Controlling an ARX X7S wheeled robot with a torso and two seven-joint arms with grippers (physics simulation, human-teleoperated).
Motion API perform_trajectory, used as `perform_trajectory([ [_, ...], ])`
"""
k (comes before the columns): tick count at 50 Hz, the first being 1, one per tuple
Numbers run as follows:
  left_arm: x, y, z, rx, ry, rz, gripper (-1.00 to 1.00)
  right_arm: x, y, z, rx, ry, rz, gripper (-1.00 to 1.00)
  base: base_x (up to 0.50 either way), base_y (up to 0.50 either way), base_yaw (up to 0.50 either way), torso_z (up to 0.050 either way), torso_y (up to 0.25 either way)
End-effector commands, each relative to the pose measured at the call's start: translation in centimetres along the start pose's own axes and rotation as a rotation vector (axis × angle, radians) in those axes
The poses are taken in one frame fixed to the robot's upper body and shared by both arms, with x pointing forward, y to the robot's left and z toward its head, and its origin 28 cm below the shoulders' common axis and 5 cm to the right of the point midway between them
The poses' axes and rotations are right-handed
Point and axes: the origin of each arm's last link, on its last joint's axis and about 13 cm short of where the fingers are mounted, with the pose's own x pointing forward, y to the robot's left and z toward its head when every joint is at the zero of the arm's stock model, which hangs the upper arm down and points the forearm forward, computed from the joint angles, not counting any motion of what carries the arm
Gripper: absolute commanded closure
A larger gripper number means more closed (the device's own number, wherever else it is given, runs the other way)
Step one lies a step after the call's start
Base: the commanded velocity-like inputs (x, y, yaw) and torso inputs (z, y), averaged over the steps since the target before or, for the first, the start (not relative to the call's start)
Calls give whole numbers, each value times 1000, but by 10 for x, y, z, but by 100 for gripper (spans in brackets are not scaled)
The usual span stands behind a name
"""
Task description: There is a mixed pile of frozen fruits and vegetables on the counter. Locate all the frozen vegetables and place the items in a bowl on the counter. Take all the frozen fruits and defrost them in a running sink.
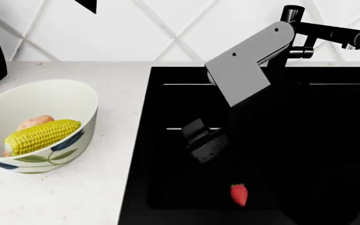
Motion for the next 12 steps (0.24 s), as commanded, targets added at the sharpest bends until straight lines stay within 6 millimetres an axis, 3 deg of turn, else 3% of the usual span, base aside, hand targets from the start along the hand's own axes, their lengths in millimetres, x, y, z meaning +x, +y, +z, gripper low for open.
perform_trajectory([
  [1, 0, 0, -1, -1, 4, 2, -100, -22, 4, 1, -27, -119, -9, -100, 0, 0, 0, 0, 0],
  [12, 1, 0, -3, -4, 10, 1, -100, -46, 10, 0, -74, -223, -16, -100, 0, 0, 0, 0, 0],
])
